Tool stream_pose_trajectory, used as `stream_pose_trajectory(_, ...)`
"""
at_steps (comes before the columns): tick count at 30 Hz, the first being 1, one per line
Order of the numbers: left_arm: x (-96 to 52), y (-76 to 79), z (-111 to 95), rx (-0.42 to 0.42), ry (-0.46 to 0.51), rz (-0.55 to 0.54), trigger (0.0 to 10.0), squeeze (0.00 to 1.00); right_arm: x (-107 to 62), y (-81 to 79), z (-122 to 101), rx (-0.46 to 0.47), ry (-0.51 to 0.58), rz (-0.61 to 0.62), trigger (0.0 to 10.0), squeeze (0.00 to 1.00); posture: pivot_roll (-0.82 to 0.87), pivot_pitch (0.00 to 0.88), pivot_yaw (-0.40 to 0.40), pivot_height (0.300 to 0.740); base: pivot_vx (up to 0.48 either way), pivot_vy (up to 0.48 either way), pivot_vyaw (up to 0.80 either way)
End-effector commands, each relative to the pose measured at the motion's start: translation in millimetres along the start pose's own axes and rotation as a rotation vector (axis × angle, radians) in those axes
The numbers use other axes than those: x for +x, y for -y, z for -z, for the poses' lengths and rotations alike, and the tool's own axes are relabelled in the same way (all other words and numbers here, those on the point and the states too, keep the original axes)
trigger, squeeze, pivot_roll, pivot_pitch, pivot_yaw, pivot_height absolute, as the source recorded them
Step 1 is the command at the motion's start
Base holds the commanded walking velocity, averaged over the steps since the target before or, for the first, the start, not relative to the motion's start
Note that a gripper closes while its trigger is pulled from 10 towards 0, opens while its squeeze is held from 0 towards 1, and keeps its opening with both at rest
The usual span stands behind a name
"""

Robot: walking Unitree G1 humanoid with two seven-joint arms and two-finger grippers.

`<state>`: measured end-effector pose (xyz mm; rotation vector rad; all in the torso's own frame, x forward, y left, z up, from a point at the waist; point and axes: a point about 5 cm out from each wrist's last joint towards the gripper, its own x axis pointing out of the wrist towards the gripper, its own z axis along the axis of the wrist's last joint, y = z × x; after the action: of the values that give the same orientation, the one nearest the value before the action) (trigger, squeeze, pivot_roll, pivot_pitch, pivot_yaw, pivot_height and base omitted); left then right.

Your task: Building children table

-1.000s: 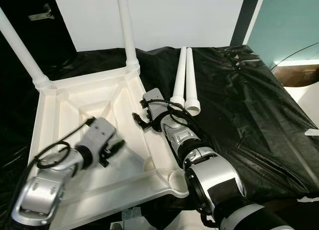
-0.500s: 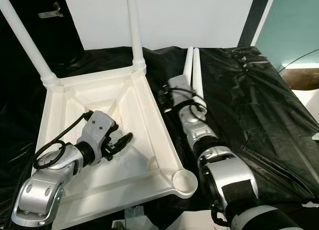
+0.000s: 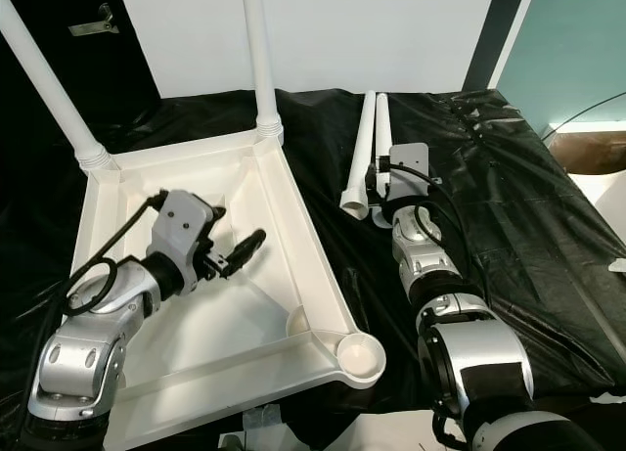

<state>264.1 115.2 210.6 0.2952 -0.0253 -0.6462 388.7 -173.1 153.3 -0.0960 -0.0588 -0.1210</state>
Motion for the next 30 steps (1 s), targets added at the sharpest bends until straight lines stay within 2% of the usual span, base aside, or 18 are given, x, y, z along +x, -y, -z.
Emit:
stream_pose_trajectory(1, 6.7, 0.6, -5, -0.003, 0.028, -0.08, 10.0, 0.0, -5.6, 7.9, 18, 0.026, -0.079, 0.04, 10.0, 0.0, 0.13, 0.025, -0.006, 0.74, 0.0, 0.0, 0.0)
stream_pose_trajectory(8, 10.9, 7.0, -7, -0.006, 0.05, -0.059, 10.0, 0.0, -10.2, 9.6, 31, 0.048, -0.146, 0.049, 10.0, 0.0, 0.11, 0.026, 0.0, 0.74, 0.0, 0.0, 0.0)
stream_pose_trajectory(10, 13.1, 10.5, -7, -0.003, 0.063, -0.048, 10.0, 0.0, -12.2, 7.7, 39, 0.07, -0.199, 0.043, 10.0, 0.0, 0.11, 0.026, -0.004, 0.74, 0.0, 0.0, 0.0)
stream_pose_trajectory(14, 15.3, 9.6, -4, -0.002, 0.069, -0.048, 10.0, 0.0, -11.1, 1.6, 40, 0.087, -0.232, 0.02, 10.0, 0.0, 0.12, 0.026, -0.007, 0.74, 0.0, 0.0, 0.0)
stream_pose_trajectory(20, 19.9, 11.8, 0, 0.002, 0.067, -0.046, 10.0, 0.0, -7.6, -8.3, 33, 0.081, -0.216, -0.049, 10.0, 0.0, 0.12, 0.026, -0.016, 0.74, 0.0, 0.0, 0.0)
stream_pose_trajectory(30, 24.1, 17.7, 4, 0.021, 0.062, -0.039, 10.0, 0.0, -4.4, -7.4, 27, 0.109, -0.19, -0.066, 10.0, 0.0, 0.13, 0.039, -0.023, 0.74, 0.0, 0.0, 0.0)
